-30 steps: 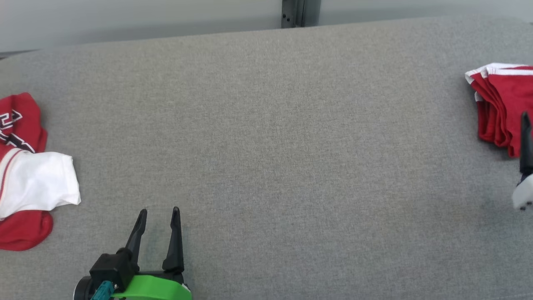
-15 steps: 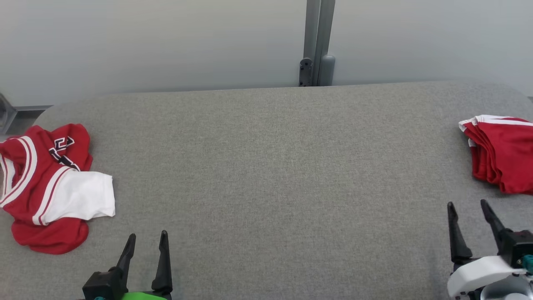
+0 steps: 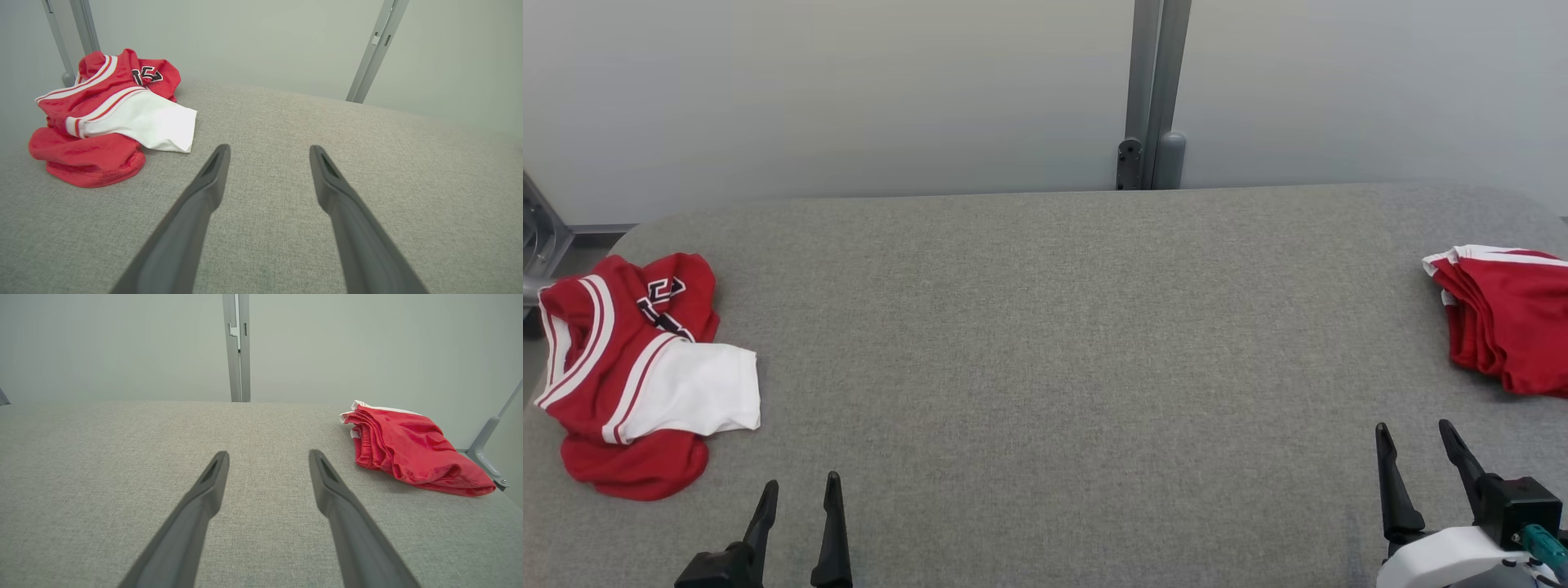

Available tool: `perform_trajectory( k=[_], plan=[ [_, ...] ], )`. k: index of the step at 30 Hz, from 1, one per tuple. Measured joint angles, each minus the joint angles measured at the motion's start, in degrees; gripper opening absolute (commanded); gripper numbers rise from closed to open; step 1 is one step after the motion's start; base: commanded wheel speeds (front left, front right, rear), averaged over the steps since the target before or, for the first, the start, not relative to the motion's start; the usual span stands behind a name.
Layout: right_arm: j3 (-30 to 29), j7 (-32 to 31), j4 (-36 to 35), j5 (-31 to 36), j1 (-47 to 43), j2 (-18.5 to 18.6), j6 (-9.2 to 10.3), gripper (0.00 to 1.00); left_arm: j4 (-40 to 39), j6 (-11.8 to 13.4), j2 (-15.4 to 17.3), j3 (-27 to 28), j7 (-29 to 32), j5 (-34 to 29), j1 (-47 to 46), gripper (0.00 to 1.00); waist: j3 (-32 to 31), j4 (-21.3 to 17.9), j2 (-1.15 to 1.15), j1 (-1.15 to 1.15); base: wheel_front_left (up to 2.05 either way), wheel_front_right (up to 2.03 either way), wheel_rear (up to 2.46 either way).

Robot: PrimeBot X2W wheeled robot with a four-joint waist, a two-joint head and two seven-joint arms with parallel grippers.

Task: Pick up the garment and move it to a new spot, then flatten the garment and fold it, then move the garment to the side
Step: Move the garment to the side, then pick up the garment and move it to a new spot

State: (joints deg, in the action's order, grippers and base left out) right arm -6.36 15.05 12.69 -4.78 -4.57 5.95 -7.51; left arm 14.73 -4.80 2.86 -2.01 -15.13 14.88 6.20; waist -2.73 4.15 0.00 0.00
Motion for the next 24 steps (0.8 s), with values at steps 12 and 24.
perform_trajectory(
  k=[12, 24],
  plan=[
    [-0.51, 0.00, -0.37, -0.02, 0.01, -0.46, 0.00, 1.00, 0.51, -0.33, 0.00, -0.64, 0.00, -0.25, -0.14, 1.00, 0.20, 1.11, 0.00, 0.00, 0.00, 0.00, 0.00],
    [0.73, 0.01, -0.65, -1.13, -0.82, -1.27, 0.00, 1.00, 0.32, -0.76, -0.02, -1.45, 0.00, -1.29, -1.43, 1.00, 0.32, 9.90, 0.00, 0.00, 0.00, 0.00, 0.00]
  ],
)
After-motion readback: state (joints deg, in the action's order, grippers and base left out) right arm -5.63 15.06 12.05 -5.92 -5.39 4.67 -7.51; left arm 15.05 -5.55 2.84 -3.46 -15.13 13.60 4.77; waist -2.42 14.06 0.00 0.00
